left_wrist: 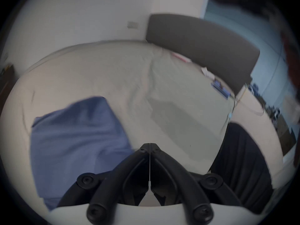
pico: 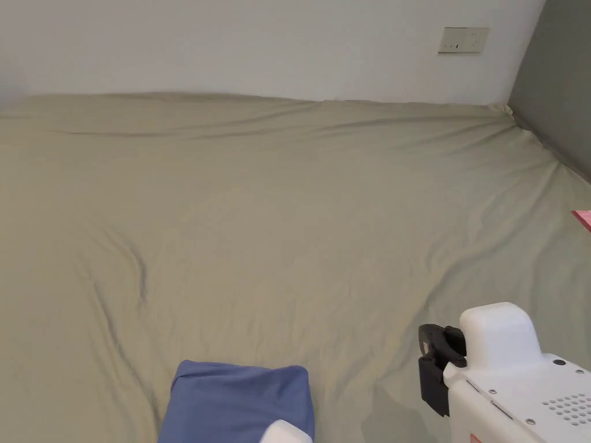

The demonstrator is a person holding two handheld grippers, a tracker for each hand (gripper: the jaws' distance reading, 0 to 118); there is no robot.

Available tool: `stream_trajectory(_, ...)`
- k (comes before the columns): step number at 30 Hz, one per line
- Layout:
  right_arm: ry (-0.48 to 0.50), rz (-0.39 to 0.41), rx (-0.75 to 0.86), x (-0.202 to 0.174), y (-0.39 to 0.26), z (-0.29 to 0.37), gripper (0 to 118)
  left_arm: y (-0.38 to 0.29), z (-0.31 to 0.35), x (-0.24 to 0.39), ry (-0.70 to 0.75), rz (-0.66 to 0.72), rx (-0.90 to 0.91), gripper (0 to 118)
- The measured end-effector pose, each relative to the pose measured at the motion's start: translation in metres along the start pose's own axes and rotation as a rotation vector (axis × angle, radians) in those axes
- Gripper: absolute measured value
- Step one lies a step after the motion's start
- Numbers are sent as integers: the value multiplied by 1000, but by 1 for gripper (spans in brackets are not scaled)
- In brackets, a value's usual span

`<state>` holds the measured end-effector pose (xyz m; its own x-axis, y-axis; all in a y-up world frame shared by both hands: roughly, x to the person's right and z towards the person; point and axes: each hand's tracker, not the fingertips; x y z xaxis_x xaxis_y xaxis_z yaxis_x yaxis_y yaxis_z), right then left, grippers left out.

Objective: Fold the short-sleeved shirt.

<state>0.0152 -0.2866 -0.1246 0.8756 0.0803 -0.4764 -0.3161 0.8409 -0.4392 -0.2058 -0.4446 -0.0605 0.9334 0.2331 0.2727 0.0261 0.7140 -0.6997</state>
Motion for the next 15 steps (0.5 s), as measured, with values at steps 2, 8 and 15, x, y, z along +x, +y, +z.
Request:
stream_trajectory(2,41,1,0,-9,0,-16,2,6,28,-25,63,63,86,0)
stream_trajectory(8,246,13,-135,-65,-36,-91,2,-1,86,-103,287,237,194,0)
stream_trajectory(15,252,111,-537,-114,-114,-184,2,-25,91,-155,288,355,127,0)
